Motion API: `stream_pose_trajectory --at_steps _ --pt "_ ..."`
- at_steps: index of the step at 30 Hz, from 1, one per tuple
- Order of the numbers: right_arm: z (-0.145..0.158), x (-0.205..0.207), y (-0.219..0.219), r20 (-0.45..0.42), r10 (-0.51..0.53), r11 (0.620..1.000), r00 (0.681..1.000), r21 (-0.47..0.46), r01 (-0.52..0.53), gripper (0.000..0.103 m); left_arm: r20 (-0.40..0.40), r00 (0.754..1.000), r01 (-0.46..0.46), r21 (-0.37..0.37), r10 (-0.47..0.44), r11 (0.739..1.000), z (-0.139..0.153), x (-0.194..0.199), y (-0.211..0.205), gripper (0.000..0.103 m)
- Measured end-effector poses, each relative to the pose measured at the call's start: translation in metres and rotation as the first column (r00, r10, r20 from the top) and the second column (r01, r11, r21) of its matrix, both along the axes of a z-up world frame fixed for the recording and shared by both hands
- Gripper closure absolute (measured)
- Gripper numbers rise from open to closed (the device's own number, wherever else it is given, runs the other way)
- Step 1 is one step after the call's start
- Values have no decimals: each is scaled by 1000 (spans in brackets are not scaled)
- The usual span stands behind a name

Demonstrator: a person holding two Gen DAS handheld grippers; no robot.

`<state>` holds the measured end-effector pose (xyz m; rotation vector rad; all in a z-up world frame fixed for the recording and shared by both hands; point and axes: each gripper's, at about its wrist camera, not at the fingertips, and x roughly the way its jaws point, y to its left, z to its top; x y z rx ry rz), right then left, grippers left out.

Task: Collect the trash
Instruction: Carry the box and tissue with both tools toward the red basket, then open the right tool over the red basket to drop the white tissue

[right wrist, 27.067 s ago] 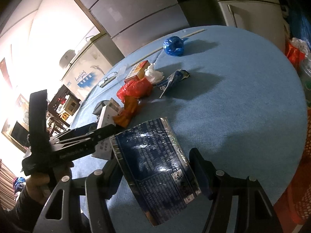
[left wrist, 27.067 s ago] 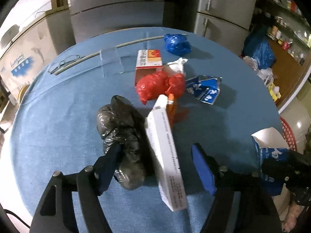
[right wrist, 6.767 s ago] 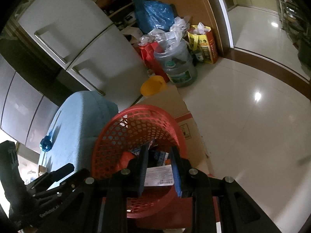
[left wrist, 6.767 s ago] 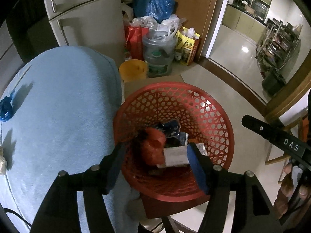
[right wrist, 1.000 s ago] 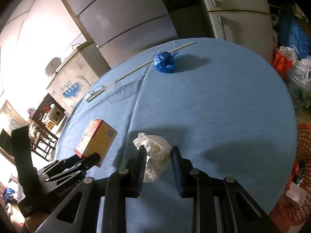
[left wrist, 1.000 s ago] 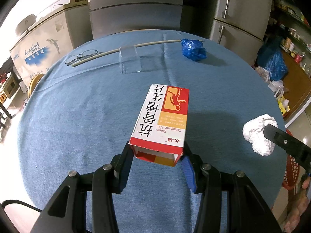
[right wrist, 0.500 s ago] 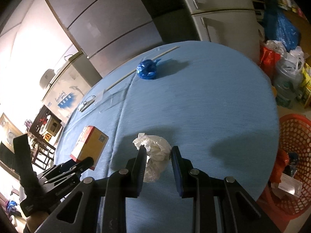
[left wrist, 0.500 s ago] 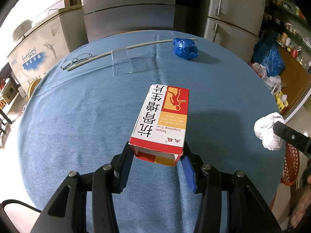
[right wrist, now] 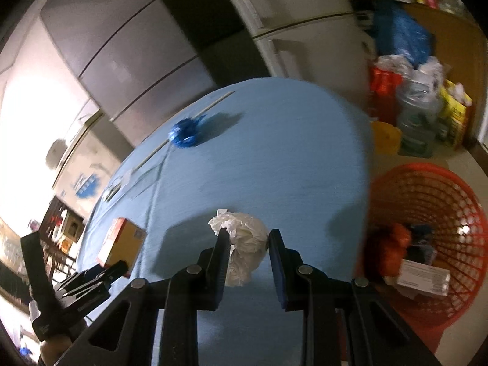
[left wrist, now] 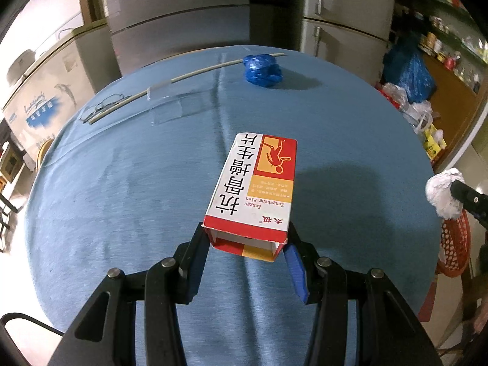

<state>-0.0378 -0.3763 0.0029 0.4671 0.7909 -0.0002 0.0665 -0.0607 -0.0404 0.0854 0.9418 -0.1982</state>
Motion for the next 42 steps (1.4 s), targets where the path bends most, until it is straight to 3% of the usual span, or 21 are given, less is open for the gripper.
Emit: stream_pose_trajectory --at_steps 9,19,42 --pt "-6 -34 -76 -6 -171 985 985 7 171 75 7 995 95 24 -95 995 5 -5 -46 54" --pt "-15 -47 -120 -19 -264 964 964 8 264 75 15 980 196 39 -197 980 13 -13 -92 54" --pt "-41 -60 -189 -76 -389 921 918 6 390 75 33 890 453 46 -455 890 23 -41 -196 54"
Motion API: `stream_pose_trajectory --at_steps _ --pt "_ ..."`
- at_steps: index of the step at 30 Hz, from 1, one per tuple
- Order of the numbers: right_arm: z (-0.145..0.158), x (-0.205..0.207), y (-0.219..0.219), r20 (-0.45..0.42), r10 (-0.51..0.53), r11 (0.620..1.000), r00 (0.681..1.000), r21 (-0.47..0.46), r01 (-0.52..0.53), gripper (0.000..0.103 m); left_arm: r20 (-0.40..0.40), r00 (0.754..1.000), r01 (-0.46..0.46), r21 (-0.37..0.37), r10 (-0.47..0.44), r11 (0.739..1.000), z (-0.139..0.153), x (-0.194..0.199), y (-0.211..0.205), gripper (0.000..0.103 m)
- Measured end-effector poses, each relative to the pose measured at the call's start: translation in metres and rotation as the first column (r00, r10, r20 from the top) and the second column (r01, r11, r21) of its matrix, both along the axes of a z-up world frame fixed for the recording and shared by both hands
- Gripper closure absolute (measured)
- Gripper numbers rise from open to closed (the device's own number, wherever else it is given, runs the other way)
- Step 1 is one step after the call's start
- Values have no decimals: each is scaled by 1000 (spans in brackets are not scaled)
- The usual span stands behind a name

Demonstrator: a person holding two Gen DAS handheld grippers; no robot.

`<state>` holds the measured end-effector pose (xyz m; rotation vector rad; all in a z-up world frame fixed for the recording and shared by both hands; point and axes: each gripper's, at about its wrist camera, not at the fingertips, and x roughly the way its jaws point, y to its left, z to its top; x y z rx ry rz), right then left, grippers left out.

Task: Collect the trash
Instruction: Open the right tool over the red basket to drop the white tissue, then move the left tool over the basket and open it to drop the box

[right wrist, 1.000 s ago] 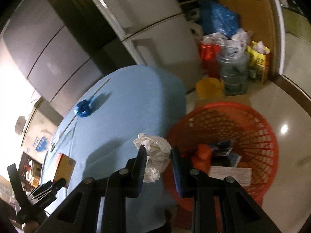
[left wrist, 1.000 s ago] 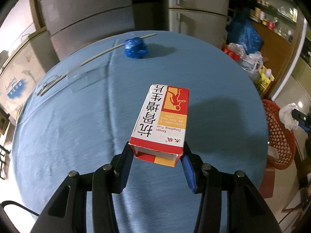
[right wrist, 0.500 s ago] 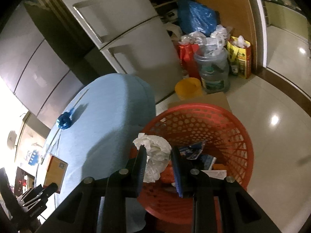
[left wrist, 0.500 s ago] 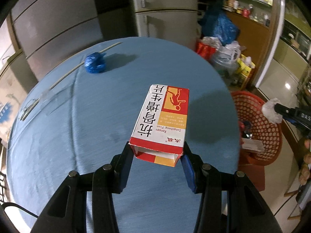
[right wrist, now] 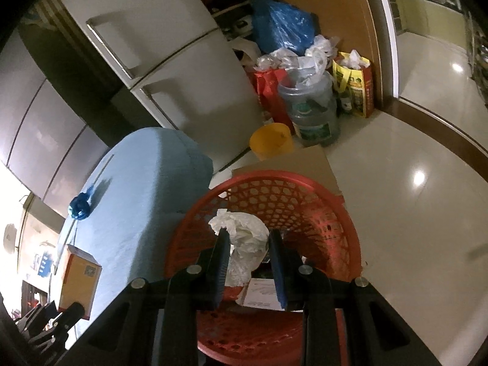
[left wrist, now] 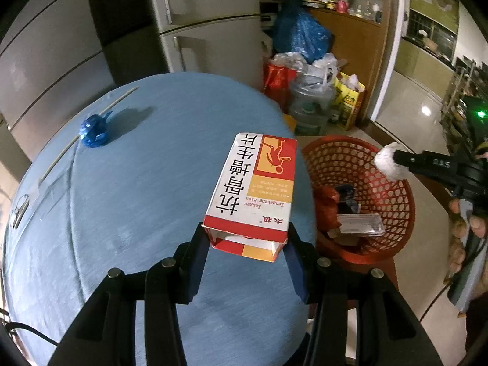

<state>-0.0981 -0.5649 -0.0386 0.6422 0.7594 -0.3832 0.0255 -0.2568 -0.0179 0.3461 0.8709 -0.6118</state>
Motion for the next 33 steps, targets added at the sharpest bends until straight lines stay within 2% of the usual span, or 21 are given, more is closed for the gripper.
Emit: stream_pose_trajectory --at_steps 8,22,24,25,26,33 --pt "-13 -3 -8 -22 -15 1000 1000 18 15 75 -9 999 43 3 -43 999 2 -3 -28 54" --pt "-42 -14 -29 -120 -53 995 991 83 63 73 -29 992 124 18 -123 992 -1 -9 -68 54" --pt "-44 -15 -33 -131 -59 993 990 97 72 62 -28 991 128 21 -128 992 0 -10 -71 54" --pt "-44 -17 -34 -120 -63 991 991 106 76 41 -28 991 130 22 -130 991 -1 -10 -72 54" --pt "-42 -20 -34 -104 -68 991 992 110 79 34 -28 991 131 23 -131 991 -1 -10 -74 54" --pt "-25 -30 -35 -58 -85 993 995 78 90 34 -34 988 153 36 -152 988 -5 -15 -86 54"
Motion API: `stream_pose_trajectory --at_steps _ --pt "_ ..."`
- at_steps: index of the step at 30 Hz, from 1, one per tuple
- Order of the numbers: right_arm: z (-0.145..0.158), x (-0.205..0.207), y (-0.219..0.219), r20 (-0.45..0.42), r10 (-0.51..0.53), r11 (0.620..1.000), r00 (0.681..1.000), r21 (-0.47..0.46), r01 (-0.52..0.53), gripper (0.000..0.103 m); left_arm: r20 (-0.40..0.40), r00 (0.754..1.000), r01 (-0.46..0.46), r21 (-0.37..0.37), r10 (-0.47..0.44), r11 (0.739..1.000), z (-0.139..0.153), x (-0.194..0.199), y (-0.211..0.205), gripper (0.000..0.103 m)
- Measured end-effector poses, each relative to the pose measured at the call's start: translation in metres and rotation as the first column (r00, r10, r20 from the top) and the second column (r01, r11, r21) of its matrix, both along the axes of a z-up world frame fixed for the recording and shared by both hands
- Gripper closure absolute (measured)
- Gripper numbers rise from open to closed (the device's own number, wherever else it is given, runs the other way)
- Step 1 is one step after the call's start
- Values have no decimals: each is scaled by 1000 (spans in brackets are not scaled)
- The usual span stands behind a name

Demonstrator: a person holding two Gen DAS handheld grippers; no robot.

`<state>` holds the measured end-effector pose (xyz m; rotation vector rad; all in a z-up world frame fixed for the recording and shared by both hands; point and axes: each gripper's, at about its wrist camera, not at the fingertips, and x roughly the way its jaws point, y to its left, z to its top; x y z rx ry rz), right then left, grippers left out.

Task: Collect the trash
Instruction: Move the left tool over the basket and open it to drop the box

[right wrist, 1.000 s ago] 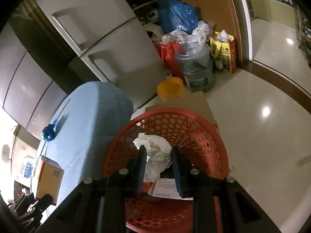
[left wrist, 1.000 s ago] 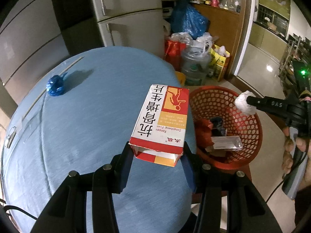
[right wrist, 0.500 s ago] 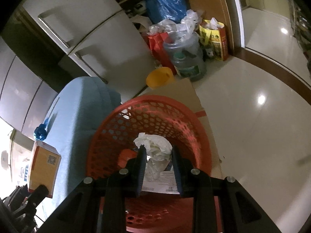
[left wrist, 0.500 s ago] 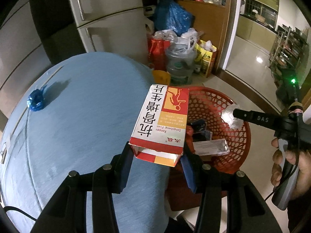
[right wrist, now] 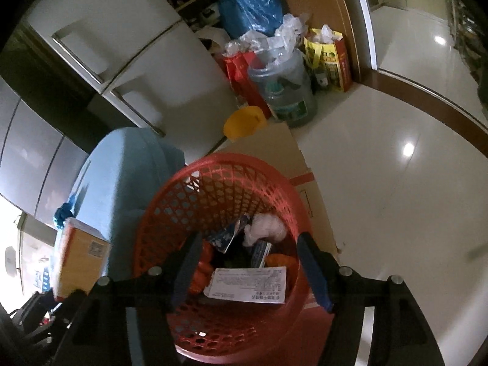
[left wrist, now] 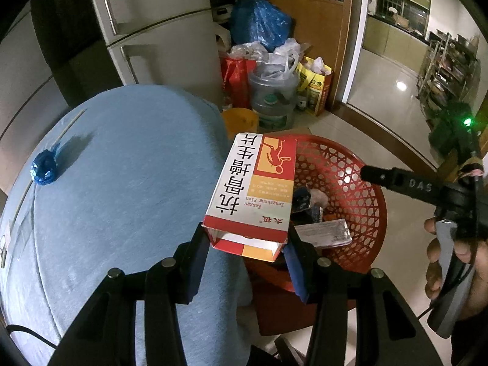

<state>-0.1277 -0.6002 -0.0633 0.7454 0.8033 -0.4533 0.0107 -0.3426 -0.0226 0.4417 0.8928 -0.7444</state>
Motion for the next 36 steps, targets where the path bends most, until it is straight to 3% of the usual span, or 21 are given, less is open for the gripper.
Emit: stream_pose_trajectory --at_steps 16,22,24,36 --pt "35 -43 -19 78 -135 989 988 -53 140 34 -62 997 58 40 -55 998 -19 5 -46 53" --pt "38 -44 -16 77 -129 990 989 -52 134 34 -135 989 68 66 -58 996 -28 14 -57 42" --pt "40 -42 -13 78 -123 990 989 -55 128 34 -136 989 62 57 -54 996 -26 14 -56 35" --pt "47 -14 20 78 -33 997 996 -71 38 34 -122 992 -17 19 19 1000 -11 26 -5 35"
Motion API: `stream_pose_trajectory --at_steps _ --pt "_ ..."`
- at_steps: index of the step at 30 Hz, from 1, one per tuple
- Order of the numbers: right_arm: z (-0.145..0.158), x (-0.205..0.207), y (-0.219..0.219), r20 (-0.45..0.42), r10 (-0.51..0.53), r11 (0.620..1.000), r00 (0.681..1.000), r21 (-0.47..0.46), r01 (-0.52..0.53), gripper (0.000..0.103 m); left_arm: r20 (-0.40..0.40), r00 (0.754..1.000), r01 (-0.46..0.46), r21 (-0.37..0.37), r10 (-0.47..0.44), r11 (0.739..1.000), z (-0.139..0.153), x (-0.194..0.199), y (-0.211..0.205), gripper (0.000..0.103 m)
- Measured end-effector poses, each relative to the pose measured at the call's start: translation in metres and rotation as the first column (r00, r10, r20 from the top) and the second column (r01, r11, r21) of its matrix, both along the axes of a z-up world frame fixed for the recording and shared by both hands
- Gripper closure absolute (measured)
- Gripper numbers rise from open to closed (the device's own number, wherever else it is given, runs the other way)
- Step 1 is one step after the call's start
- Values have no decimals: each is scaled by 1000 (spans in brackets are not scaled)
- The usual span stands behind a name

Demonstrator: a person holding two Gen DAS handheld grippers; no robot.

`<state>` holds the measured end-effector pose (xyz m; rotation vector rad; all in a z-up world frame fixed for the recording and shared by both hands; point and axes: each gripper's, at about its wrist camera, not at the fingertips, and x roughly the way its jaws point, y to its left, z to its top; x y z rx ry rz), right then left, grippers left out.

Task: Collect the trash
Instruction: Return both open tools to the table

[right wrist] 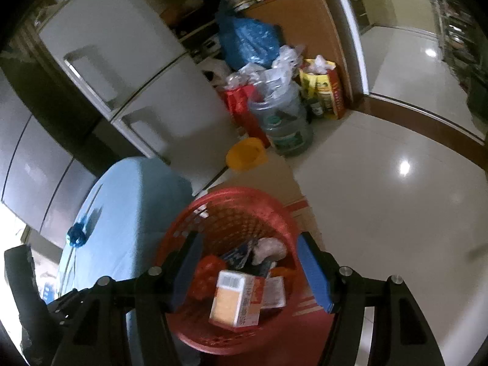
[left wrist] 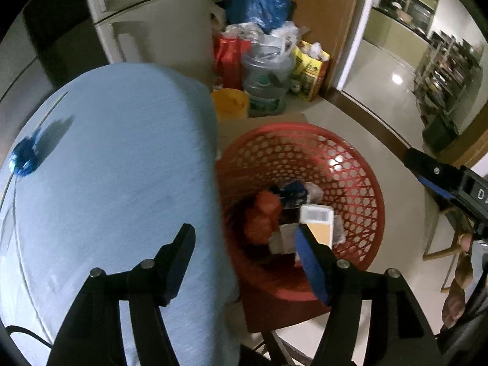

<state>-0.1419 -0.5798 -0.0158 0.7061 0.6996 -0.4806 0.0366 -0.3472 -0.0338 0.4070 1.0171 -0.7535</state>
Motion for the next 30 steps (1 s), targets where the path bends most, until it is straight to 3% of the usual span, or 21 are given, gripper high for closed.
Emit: stream_pose_trajectory --at_steps 9,18,30 --pt "-4 47 59 -24 153 988 988 -1 -153 34 0 978 -210 -9 210 978 -2 32 103 35" --pt "3 104 154 -62 359 932 931 -33 -361 34 -18 890 -455 -36 455 890 -7 71 221 35" --pt "-8 161 265 -138 563 819 815 -41 -572 34 -38 782 -623 -47 622 781 -24 100 317 35"
